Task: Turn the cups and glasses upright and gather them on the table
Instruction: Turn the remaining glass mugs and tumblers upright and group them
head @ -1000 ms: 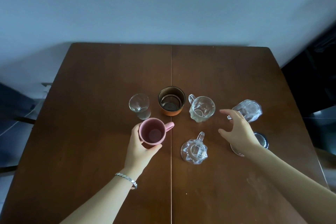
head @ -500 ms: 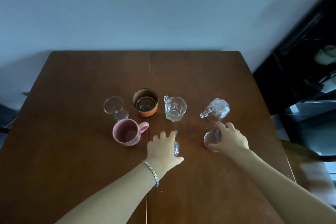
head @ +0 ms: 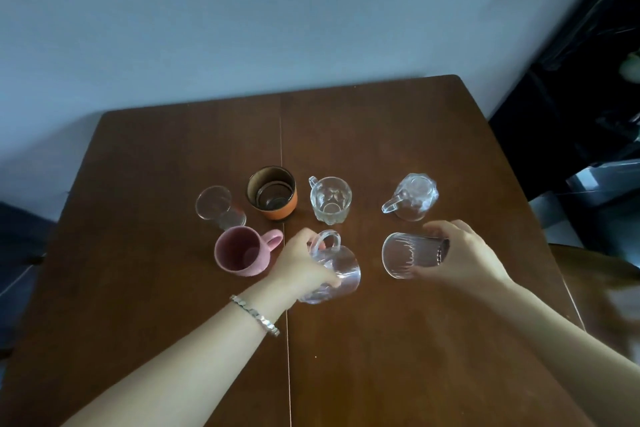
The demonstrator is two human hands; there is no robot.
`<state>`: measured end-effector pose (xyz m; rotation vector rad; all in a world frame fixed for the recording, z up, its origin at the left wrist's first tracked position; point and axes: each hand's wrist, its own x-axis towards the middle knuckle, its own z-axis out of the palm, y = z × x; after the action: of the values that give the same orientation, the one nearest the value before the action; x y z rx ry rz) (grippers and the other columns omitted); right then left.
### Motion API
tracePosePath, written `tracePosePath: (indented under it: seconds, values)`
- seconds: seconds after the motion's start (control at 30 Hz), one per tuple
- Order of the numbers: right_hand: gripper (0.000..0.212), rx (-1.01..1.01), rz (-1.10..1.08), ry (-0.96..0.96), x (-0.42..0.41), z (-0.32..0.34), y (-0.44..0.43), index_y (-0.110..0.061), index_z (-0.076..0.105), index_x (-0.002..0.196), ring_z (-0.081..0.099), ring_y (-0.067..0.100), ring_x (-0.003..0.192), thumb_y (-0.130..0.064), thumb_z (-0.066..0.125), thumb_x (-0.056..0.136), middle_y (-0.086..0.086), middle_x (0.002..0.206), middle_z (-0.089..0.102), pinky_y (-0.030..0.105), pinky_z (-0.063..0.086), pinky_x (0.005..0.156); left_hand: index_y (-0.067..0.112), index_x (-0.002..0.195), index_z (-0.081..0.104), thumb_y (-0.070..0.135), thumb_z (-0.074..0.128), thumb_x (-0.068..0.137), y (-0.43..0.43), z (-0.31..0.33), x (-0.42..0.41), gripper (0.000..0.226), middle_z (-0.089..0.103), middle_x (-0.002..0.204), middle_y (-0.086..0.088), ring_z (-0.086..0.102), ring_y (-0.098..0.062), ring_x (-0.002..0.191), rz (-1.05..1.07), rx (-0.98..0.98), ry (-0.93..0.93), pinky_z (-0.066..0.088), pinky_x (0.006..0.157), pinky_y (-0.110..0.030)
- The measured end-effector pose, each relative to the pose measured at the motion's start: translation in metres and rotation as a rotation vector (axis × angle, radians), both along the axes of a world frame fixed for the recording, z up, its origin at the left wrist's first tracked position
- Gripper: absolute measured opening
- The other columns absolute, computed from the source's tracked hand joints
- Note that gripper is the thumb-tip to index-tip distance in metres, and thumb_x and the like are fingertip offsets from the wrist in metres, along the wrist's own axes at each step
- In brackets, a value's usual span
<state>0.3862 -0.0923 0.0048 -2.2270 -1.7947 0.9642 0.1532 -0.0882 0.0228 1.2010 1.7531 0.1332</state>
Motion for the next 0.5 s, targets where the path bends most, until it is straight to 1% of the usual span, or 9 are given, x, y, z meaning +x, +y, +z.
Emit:
tracePosePath:
  seconds: [0.1, 0.17, 0.2, 0.27, 0.3, 0.33, 0.4, 0.43, 0.5]
  values:
    - [0.071, -0.018, 0.000, 0.046, -0.003, 0.002, -0.001, -0.025, 0.057, 0.121, 0.055, 0.012, 0.090, -0.037, 0.081, 0.056, -0.006, 0.102, 0.053, 0.024, 0.046, 0.081, 0.015, 0.075, 0.047, 0.012, 0.078, 0.069, -0.002, 0.014, -0.005, 0.031, 0.040, 0.077, 0.007, 0.040, -0.003, 0.066, 0.027, 0.021, -0.013, 0.037, 0.055, -0.018]
    - [0.068, -0.068, -0.025, 0.086, -0.004, 0.004, 0.001, -0.025, 0.058, 0.121, 0.054, 0.012, 0.091, -0.035, 0.081, 0.058, -0.003, 0.103, 0.057, 0.021, 0.042, 0.079, 0.016, 0.060, 0.043, 0.030, 0.074, 0.075, -0.003, 0.018, -0.005, 0.038, 0.043, 0.073, 0.005, 0.044, -0.005, 0.067, 0.119, 0.009, -0.068, 0.038, 0.063, -0.022]
    - [0.066, -0.099, -0.028, 0.098, -0.004, 0.006, 0.002, -0.025, 0.058, 0.120, 0.055, 0.011, 0.089, -0.034, 0.081, 0.058, -0.003, 0.101, 0.059, 0.020, 0.041, 0.077, 0.016, 0.057, 0.046, 0.042, 0.068, 0.078, -0.003, 0.018, -0.005, 0.039, 0.049, 0.073, 0.004, 0.052, -0.010, 0.074, 0.162, 0.010, -0.083, 0.043, 0.070, -0.026]
    - [0.063, -0.146, -0.013, 0.095, -0.005, 0.008, 0.004, -0.025, 0.060, 0.116, 0.057, 0.010, 0.083, -0.034, 0.082, 0.057, -0.007, 0.092, 0.061, 0.019, 0.041, 0.072, 0.012, 0.068, 0.065, 0.056, 0.055, 0.081, -0.006, 0.014, -0.006, 0.047, 0.061, 0.093, 0.000, 0.055, -0.022, 0.102, 0.093, 0.103, 0.050, 0.046, 0.091, -0.040]
    - [0.061, -0.157, -0.003, 0.085, -0.006, 0.009, 0.004, -0.025, 0.061, 0.113, 0.058, 0.009, 0.081, -0.035, 0.082, 0.056, -0.008, 0.090, 0.061, 0.019, 0.042, 0.070, 0.008, 0.078, 0.071, 0.055, 0.053, 0.084, -0.008, 0.012, -0.006, 0.051, 0.058, 0.103, 0.000, 0.049, -0.024, 0.112, 0.043, 0.142, 0.124, 0.043, 0.098, -0.044]
    - [0.060, -0.162, -0.001, 0.077, -0.006, 0.010, 0.003, -0.026, 0.062, 0.110, 0.059, 0.009, 0.079, -0.037, 0.082, 0.055, -0.009, 0.088, 0.062, 0.019, 0.043, 0.068, 0.004, 0.083, 0.073, 0.050, 0.052, 0.087, -0.009, 0.011, -0.004, 0.051, 0.054, 0.105, -0.001, 0.045, -0.023, 0.115, 0.011, 0.186, 0.177, 0.040, 0.101, -0.044]
    - [0.057, -0.162, -0.015, 0.058, -0.007, 0.011, 0.001, -0.031, 0.060, 0.105, 0.060, 0.010, 0.081, -0.043, 0.080, 0.054, -0.011, 0.089, 0.063, 0.022, 0.045, 0.068, 0.000, 0.074, 0.072, 0.038, 0.054, 0.089, -0.010, 0.006, -0.005, 0.045, 0.051, 0.095, -0.005, 0.049, -0.023, 0.109, -0.009, 0.218, 0.177, 0.041, 0.098, -0.040]
    - [0.055, -0.157, -0.028, 0.043, -0.007, 0.012, 0.000, -0.033, 0.058, 0.104, 0.061, 0.010, 0.083, -0.047, 0.079, 0.054, -0.012, 0.090, 0.064, 0.024, 0.046, 0.068, 0.001, 0.065, 0.069, 0.033, 0.055, 0.089, -0.009, 0.002, -0.007, 0.043, 0.054, 0.089, -0.007, 0.053, -0.024, 0.103, -0.004, 0.211, 0.142, 0.043, 0.092, -0.037]
    - [0.052, -0.145, -0.082, 0.073, -0.006, 0.011, -0.002, -0.036, 0.057, 0.102, 0.061, 0.011, 0.085, -0.050, 0.078, 0.056, -0.012, 0.092, 0.063, 0.026, 0.048, 0.070, 0.006, 0.056, 0.060, 0.026, 0.054, 0.090, -0.010, 0.000, -0.009, 0.040, 0.058, 0.073, -0.010, 0.058, -0.018, 0.080, 0.028, 0.171, 0.068, 0.044, 0.072, -0.026]
